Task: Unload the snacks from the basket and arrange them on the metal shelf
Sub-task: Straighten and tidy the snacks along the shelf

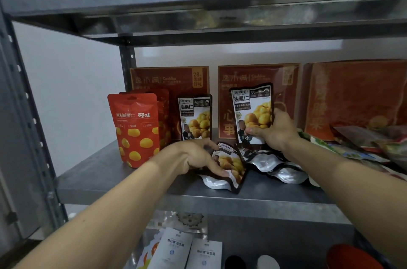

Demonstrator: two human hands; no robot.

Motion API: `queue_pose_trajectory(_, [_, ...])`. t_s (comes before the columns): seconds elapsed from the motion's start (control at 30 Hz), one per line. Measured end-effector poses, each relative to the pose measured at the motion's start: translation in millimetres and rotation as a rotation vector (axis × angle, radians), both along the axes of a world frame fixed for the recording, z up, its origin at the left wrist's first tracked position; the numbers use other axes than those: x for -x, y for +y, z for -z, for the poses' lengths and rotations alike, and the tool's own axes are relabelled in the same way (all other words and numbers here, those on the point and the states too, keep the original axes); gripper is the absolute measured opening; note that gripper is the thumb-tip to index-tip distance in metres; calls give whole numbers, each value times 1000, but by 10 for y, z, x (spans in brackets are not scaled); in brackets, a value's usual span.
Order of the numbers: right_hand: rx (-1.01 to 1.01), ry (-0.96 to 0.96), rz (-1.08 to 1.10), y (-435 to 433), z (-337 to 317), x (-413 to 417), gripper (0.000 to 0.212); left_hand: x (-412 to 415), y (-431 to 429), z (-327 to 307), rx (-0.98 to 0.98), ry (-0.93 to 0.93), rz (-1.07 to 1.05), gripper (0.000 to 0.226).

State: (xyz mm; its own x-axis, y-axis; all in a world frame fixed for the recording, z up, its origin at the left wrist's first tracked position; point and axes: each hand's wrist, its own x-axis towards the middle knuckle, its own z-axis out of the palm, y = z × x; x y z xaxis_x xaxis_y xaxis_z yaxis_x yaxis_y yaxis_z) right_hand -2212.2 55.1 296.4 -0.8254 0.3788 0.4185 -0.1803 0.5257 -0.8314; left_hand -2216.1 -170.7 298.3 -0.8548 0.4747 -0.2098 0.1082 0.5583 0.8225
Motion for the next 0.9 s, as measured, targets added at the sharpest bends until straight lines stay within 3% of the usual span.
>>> queue_pose_trajectory(0.23, [21, 21, -22, -70, -27, -65, 60, -69, -340, 74, -150, -20, -21, 79])
queue_pose_trajectory(0.33, [56, 35, -40, -151, -34, -113, 54, -87, -446, 111, -195, -29, 3, 68])
queue_pose_trajectory(0.63, [102, 71, -20, -301, -167, -158, 50, -194, -400, 226, -590, 208, -261, 54])
queue_pose_trajectory(0.73, [91, 49, -53, -345, -191, -184, 47, -164, -390, 245, -579, 241, -270, 44])
queue_pose_trajectory(0.9, [105, -29, -159, -391, -141, -202, 40, 25, -472, 225, -338, 142, -108, 50])
